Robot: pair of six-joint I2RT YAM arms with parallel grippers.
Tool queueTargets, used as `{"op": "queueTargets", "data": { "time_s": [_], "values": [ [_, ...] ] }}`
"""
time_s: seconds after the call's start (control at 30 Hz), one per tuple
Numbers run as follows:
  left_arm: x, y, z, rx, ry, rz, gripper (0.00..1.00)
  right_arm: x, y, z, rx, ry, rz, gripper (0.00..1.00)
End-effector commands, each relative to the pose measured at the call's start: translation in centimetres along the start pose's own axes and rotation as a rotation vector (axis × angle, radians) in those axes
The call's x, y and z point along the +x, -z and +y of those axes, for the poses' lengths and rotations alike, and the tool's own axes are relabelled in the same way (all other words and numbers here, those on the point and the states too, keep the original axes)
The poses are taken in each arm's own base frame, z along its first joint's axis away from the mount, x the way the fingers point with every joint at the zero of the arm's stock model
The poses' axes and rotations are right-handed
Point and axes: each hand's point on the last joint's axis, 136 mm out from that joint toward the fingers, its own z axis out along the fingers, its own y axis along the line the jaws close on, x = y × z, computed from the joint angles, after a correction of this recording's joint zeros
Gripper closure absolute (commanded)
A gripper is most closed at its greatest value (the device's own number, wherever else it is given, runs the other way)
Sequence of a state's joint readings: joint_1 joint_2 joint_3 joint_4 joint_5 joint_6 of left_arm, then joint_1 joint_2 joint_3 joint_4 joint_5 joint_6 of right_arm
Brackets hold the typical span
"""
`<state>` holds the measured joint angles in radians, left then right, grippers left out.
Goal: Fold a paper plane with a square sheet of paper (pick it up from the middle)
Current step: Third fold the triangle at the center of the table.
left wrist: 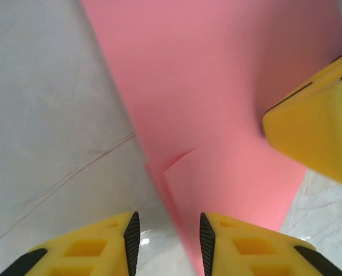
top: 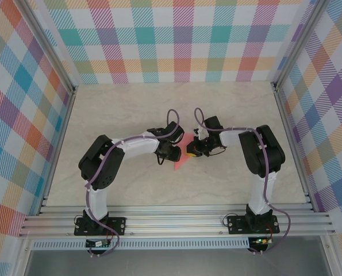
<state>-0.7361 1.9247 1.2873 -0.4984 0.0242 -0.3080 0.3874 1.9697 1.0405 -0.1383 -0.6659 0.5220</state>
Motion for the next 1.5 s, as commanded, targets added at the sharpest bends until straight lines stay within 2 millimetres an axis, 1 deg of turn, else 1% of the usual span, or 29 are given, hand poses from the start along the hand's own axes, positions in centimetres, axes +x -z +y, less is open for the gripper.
{"op": "queueTargets", "data": {
  "time_s": [0.0,0.03,0.1,0.13,0.2,0.23,0.27,0.37,0.53,0.63,0.87,1.0,1.1,1.2,1.37,1.47],
  "values": [
    [-1.4,4.0,0.1,0.011,0.089,-0.073,0.61,0.5,-0.6,-2.0,0.083,-0.012,0.012,0.98],
    [-1.6,4.5,-0.4,0.042,0.116,-0.086,0.63,0.6,-0.6,-2.0,0.083,-0.012,0.012,0.98],
    [-1.7,5.0,-1.7,0.128,0.169,-0.097,0.75,0.5,-0.6,-2.0,0.085,-0.012,0.009,0.98],
    [-1.7,5.1,-2.9,0.199,0.193,-0.097,0.83,0.6,-0.5,-2.0,0.086,-0.012,0.011,0.98],
    [-1.4,4.9,-5.1,0.336,0.225,-0.075,0.91,0.6,-0.6,-2.0,0.087,-0.014,0.012,0.98],
    [-1.1,4.6,-5.8,0.379,0.245,-0.054,0.94,0.5,-0.5,-2.1,0.087,-0.014,0.011,0.98],
    [-1.3,4.5,-6.5,0.427,0.254,-0.055,0.95,0.6,-0.6,-2.1,0.09,-0.015,0.013,0.98],
    [-0.6,3.6,-7.4,0.494,0.271,-0.017,0.96,0.7,-0.5,-2.1,0.093,-0.015,0.015,0.98],
    [0.3,1.6,-7.2,0.49,0.277,0.025,0.96,0.7,-0.5,-2.2,0.094,-0.014,0.018,0.98],
    [0.7,0.5,-6.6,0.46,0.279,0.037,0.96,0.8,-0.5,-2.2,0.096,-0.016,0.017,0.98],
    [2.8,-1.7,-3.8,0.32,0.279,0.075,0.98,0.8,-0.4,-2.0,0.093,-0.011,0.02,0.98],
    [4.1,-2.4,-2.6,0.276,0.279,0.09,0.99,0.6,-0.2,-1.7,0.092,-0.005,0.018,0.98],
    [4.8,-2.7,-2.1,0.264,0.283,0.095,0.99,0.3,-0.1,-1.4,0.091,0.001,0.017,0.98],
    [5.3,-2.9,-2.0,0.271,0.295,0.1,1.0,0.1,0.4,-0.5,0.075,0.019,0.009,0.96],
    [5.1,-2.8,-2.3,0.304,0.306,0.086,1.0,0.0,1.9,2.5,0.002,0.081,-0.015,0.93],
    [4.9,-2.8,-2.4,0.31,0.306,0.085,1.0,0.6,1.8,3.6,-0.041,0.096,0.005,0.92]
  ]
}}
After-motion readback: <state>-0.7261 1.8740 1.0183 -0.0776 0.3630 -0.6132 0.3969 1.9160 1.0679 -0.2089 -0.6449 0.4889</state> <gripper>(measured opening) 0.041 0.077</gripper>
